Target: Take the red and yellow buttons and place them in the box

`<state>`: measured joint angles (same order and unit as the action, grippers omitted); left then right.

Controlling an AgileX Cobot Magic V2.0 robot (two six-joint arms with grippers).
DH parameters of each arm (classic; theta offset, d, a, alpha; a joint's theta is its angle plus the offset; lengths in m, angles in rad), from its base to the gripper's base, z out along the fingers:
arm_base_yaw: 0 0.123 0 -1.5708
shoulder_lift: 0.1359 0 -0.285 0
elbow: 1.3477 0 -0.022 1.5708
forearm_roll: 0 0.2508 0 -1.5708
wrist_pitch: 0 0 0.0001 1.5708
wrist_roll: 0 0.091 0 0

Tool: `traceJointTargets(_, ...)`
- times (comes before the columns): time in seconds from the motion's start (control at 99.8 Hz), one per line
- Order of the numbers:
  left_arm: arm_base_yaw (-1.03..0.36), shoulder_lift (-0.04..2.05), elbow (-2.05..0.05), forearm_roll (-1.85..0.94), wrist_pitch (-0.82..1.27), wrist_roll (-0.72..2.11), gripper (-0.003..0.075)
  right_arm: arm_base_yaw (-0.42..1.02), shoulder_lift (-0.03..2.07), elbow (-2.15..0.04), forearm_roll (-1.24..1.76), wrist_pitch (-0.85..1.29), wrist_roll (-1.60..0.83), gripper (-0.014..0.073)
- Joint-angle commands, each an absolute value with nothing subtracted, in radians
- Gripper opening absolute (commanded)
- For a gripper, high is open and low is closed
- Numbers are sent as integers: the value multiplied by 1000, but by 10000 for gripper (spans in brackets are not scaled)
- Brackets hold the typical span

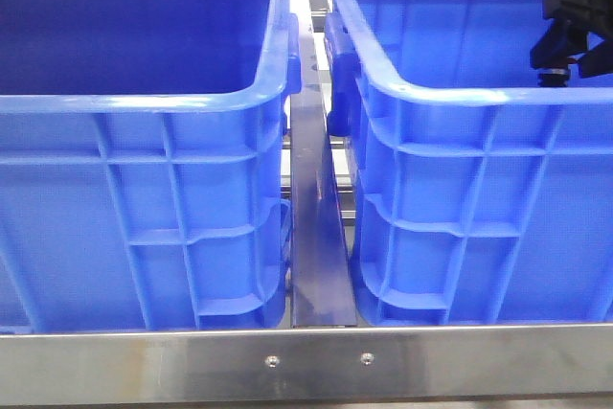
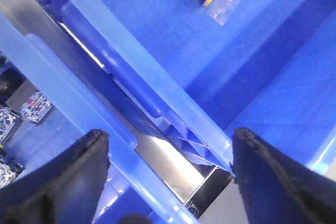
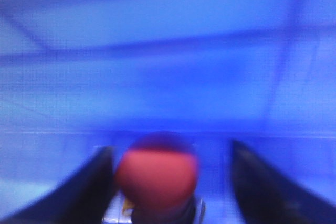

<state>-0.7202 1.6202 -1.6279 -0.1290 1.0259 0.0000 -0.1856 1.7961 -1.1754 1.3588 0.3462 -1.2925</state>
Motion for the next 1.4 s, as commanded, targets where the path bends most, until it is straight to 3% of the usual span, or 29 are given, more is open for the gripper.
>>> traceJointTargets(0.0, -728, 1576, -1657, -146, 976, 0, 473, -188, 1748, -1206, 1386, 375, -1301, 549)
traceJointTargets(0.651, -728, 1576, -1657, -114, 949, 0, 462, -190, 1594, -1191, 1355, 493, -1295, 535)
traceJointTargets(0.822, -726, 1575, -1657, -11, 951, -49, 330, -190, 1518, -1155, 1345, 490, -1295, 341)
traceJointTargets(0.972, -726, 1575, -1657, 29, 950, -60, 149, -190, 1437, -1071, 1337, 516, -1295, 34)
traceJointTargets(1.062, -726, 1575, -1657, 46, 950, -68, 43, -190, 1386, -1021, 1337, 532, -1295, -106)
traceJointTargets(1.132, -726, 1575, -1657, 64, 950, -82, -22, -190, 1354, -992, 1337, 541, -1295, -99)
traceJointTargets(1.393, -716, 1574, -1657, 94, 950, -111, -20, -190, 1244, -894, 1337, 590, -1295, -102)
